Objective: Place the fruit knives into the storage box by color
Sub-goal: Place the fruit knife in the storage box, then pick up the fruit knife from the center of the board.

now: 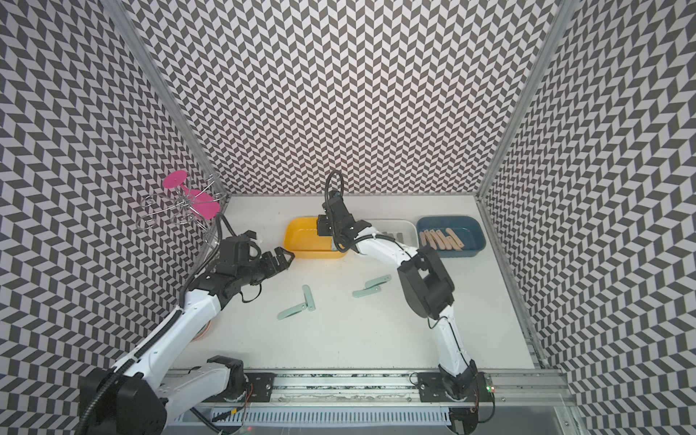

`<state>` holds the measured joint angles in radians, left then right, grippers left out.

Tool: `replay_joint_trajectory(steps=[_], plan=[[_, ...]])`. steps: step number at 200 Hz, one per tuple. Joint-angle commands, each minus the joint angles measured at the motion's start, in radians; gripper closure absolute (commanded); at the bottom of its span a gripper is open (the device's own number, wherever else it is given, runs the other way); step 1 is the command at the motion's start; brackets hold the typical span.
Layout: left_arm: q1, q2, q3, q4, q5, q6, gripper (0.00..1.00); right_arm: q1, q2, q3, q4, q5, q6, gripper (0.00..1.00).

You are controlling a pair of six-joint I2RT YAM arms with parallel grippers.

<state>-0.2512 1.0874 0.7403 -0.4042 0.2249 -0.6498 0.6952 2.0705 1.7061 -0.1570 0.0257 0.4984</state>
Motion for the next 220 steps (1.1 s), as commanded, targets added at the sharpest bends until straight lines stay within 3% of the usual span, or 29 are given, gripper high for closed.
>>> replay_joint_trajectory(steps=[1,59,94,148,177,195,220], plan=[[-0.082,0.017,-0.05,0.02,-0.09,-0.054,0.0,0.004,-0.149,-0.121,0.1,-0.072,-0.011,0.55],[-0.319,0.22,-0.018,-0.001,-0.295,-0.112,0.02,0.003,-0.441,-0.588,0.2,-0.107,0.004,0.49],[-0.386,0.312,0.007,-0.027,-0.387,-0.144,0.13,0.003,-0.572,-0.792,0.224,-0.094,-0.004,0.49],[-0.422,0.454,0.066,-0.015,-0.435,-0.151,0.35,0.0,-0.716,-0.936,0.191,-0.038,-0.022,0.49],[-0.445,0.531,0.119,-0.009,-0.447,-0.139,0.53,-0.001,-0.765,-0.979,0.172,0.006,-0.018,0.49],[-0.468,0.572,0.153,-0.007,-0.449,-0.133,0.6,-0.004,-0.781,-0.994,0.165,0.024,-0.017,0.49],[-0.502,0.61,0.19,-0.02,-0.469,-0.128,0.6,-0.008,-0.781,-1.001,0.165,0.027,-0.016,0.48]])
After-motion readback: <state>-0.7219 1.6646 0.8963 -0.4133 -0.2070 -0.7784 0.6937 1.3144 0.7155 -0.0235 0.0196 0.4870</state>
